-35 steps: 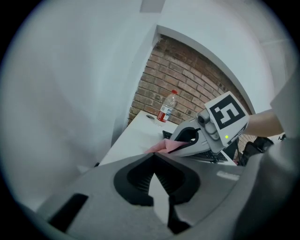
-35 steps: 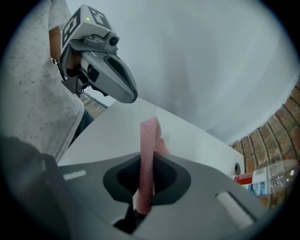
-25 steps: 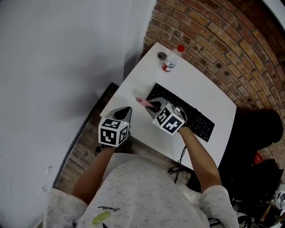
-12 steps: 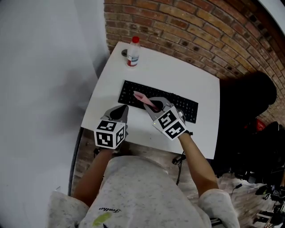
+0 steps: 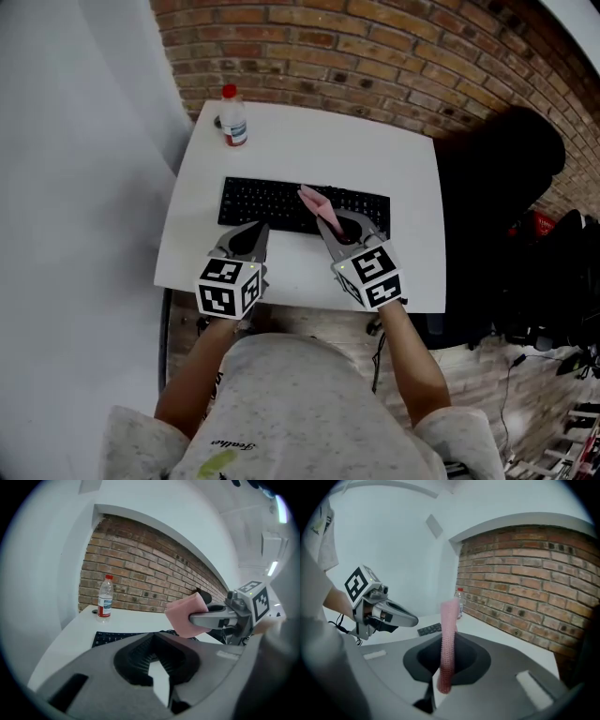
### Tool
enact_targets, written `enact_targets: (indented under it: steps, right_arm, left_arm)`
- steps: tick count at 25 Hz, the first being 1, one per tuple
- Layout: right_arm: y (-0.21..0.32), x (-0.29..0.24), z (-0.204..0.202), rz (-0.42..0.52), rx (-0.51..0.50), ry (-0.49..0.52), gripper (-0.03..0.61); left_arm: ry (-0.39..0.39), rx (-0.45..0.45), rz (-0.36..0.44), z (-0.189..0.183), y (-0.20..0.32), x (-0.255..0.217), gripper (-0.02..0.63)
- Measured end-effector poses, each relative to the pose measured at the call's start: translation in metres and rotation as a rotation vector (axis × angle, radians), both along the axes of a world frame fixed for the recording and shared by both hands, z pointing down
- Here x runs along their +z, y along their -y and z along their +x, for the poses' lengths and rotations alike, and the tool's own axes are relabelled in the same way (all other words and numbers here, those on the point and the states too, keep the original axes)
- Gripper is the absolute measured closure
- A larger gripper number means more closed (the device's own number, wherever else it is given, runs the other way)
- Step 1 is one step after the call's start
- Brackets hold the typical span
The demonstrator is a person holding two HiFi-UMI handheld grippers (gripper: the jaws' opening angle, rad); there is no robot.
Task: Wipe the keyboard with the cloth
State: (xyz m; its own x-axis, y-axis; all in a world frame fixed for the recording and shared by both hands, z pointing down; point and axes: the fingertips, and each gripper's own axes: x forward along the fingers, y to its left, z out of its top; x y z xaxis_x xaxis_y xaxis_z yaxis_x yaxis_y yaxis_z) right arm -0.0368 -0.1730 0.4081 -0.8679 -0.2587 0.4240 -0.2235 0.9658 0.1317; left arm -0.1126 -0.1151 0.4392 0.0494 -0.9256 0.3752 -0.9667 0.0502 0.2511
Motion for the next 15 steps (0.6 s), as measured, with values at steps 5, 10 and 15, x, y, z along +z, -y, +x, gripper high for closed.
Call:
enact_targets:
  steps: [5,10,15]
  right_arm:
    - [0.010,-0.008,0.037,-0.056,0.158,0.115,0.557]
    - [0.013,-0.001,0.067,-0.098,0.244,0.162,0.557]
    - [0.019,0.004,0.091,-0.121,0.301,0.186,0.557]
  left_arm:
    - [0.021,0.033,0.015,0.018,0.009,-0.004,0.618]
    - [0.034,0.054,0.008,0.036,0.013,-0.003,0.619]
    - [0.034,0.072,0.005,0.050,0.019,-0.002,0.618]
